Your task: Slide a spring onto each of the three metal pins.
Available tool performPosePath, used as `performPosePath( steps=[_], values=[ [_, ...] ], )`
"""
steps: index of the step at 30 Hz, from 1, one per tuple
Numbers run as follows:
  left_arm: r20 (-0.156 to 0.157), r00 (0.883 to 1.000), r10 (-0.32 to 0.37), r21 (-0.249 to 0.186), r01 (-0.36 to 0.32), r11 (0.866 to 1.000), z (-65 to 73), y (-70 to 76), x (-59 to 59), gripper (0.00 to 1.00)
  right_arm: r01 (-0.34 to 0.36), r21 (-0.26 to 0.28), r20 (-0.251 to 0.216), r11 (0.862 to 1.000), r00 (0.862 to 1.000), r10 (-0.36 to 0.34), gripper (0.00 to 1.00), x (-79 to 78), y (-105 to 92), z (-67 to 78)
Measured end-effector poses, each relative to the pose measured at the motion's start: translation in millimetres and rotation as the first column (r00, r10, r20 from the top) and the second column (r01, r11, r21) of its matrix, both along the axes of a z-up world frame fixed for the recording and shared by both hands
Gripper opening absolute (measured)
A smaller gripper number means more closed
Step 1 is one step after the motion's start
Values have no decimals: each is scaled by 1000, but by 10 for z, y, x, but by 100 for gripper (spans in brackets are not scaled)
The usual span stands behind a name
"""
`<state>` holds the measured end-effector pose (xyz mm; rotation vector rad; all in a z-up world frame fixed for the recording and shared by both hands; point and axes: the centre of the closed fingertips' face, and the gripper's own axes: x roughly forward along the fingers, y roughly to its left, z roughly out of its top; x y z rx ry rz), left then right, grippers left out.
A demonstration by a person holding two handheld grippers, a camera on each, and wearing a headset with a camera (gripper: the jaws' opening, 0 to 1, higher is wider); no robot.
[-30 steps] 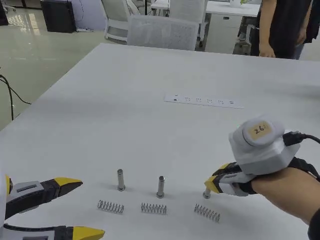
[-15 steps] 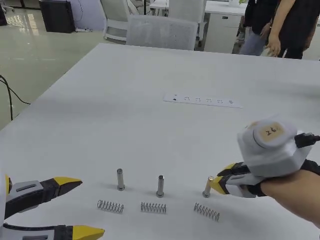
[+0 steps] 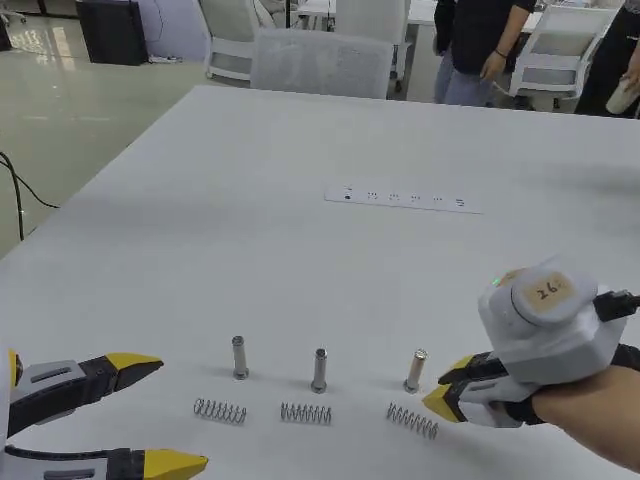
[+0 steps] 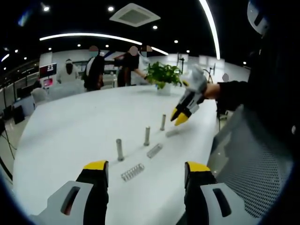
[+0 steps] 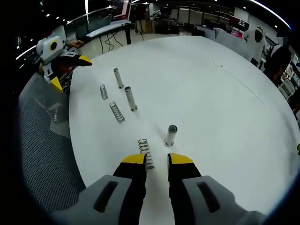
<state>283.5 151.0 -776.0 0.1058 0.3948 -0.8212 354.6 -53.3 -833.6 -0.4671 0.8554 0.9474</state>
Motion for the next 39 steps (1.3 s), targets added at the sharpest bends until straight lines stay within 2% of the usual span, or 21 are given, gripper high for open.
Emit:
performPosePath(
  steps=[9, 18, 31, 39],
  values=[
    [1, 1000, 1, -2, -1, 1000, 0, -3, 0, 61, -65, -33, -40, 997, 997, 64, 14, -121, 32, -145],
    [1, 1000, -1, -1, 1, 1000, 3, -4, 0, 61, -101, -65, -58, 993, 994, 98, 14, -141, 19, -244],
    [2, 1000, 4, -3, -4, 1000, 3, 20, 8, 61, -137, -111, -65, 984, 989, 130, 12, -150, 9, -323],
    [2, 1000, 4, -4, -4, 1000, 1, 32, 3, 61, -157, -132, -56, 979, 987, 151, 11, -157, 23, -325]
  ],
)
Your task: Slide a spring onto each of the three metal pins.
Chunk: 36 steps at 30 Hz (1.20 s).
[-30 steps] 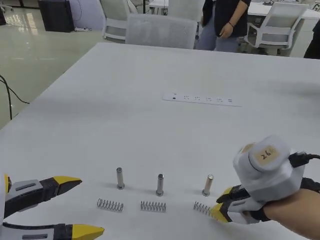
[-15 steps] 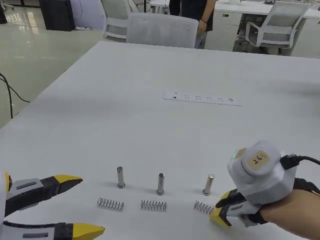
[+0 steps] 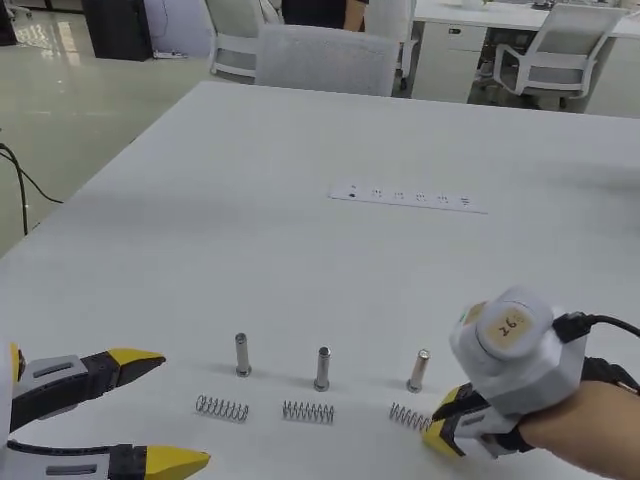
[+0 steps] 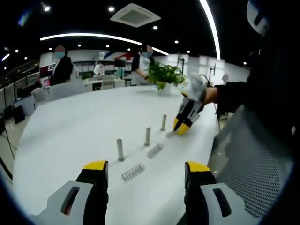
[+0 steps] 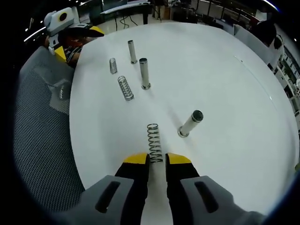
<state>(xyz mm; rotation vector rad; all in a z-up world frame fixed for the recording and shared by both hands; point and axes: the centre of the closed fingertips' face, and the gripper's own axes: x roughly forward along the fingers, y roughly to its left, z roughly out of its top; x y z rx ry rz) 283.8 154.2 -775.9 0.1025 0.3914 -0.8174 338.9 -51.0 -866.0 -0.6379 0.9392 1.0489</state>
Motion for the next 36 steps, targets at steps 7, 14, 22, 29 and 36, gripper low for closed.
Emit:
performPosePath(
  steps=[7, 14, 22, 29, 36],
  values=[
    [-2, 1000, -6, 3, 6, 1000, -5, 3, -13, 61, -28, -14, 1, 1000, 1000, 28, 8, -28, 14, 1],
    [-3, 1000, -16, 8, 16, 1000, -12, -6, -21, 61, -16, -16, -7, 1000, 1000, 16, 7, -14, 5, 9],
    [2, 999, -37, 20, 37, 999, 14, -43, 7, 61, -29, 1, -38, 1000, 999, 29, 7, -108, 60, 165],
    [11, 997, -76, 39, 75, 996, 77, -115, 40, 60, -52, 35, -51, 998, 997, 54, 7, -155, 144, 355],
    [21, 992, -127, 46, 126, 991, 163, -246, 74, 58, -82, 60, -50, 995, 995, 85, 7, -178, 259, 494]
  ],
)
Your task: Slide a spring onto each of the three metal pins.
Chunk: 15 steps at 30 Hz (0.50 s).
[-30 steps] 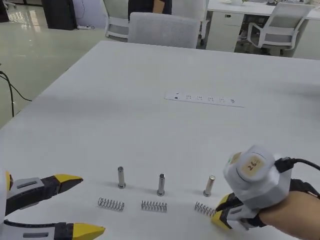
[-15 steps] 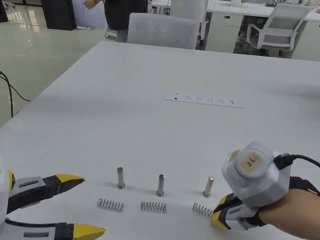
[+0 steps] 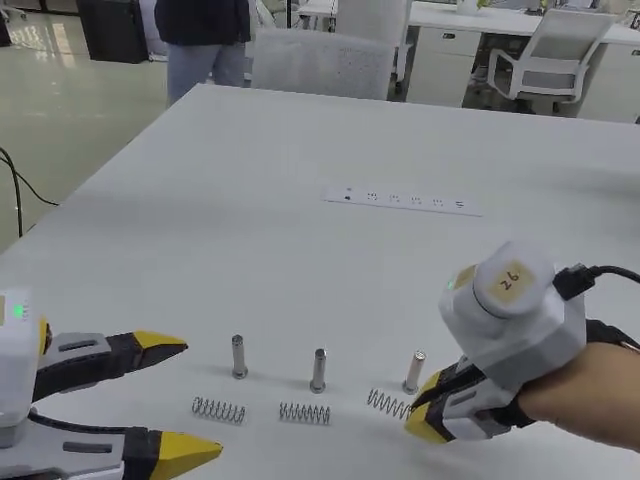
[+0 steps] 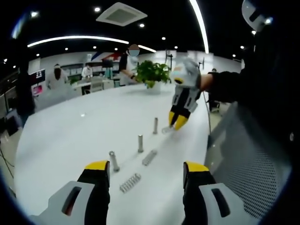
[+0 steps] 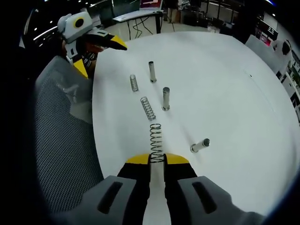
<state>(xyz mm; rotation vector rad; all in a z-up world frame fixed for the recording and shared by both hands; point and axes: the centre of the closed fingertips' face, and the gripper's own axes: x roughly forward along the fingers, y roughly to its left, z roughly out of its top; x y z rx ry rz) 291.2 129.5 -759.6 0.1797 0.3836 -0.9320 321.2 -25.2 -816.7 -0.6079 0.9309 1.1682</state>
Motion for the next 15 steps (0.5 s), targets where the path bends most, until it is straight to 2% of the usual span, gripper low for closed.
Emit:
performPosePath(
  steps=[7, 15],
  values=[
    [7, 998, -64, 18, 64, 998, 70, -151, 38, 56, -40, 25, 22, 999, 999, 39, 7, 2, 148, 190],
    [26, 990, -140, 22, 139, 990, 173, -410, 90, 54, -88, 52, 45, 995, 995, 86, 7, -49, 300, 365]
  ],
)
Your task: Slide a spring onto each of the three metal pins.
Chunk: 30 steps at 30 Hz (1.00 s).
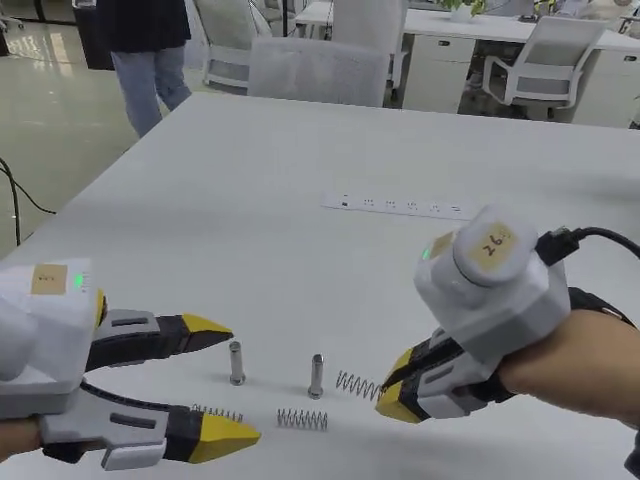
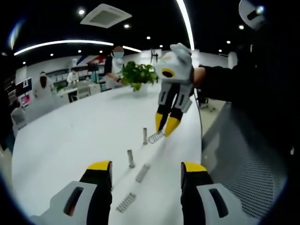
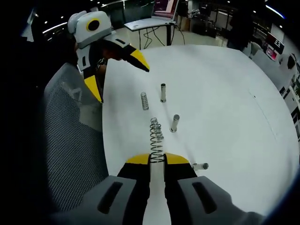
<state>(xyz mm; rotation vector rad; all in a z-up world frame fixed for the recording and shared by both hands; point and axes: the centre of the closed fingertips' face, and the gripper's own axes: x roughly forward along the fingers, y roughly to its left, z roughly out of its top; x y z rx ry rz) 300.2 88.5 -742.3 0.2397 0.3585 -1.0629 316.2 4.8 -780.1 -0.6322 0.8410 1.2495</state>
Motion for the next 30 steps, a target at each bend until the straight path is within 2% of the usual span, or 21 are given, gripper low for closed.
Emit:
performPosePath(
  steps=[5, 11, 16, 21, 30],
  values=[
    [2, 999, -36, 8, 36, 999, 15, -124, -1, 51, -23, 13, 5, 1000, 1000, 23, 7, -48, 75, 76],
    [-8, 999, -53, -19, 52, 998, 58, -251, 21, 46, -49, 24, 19, 999, 999, 48, 7, -85, 155, 147],
    [-24, 998, -54, -46, 53, 998, 30, -286, 14, 43, -64, 27, 27, 998, 998, 63, 7, -102, 184, 178],
    [-43, 997, -59, -43, 57, 997, -32, -294, -11, 39, -88, 27, 32, 996, 996, 87, 7, -127, 226, 188],
    [-58, 996, -63, -71, 59, 996, -16, -337, -21, 33, -144, 14, 39, 990, 989, 143, 7, -197, 293, 183]
  ],
)
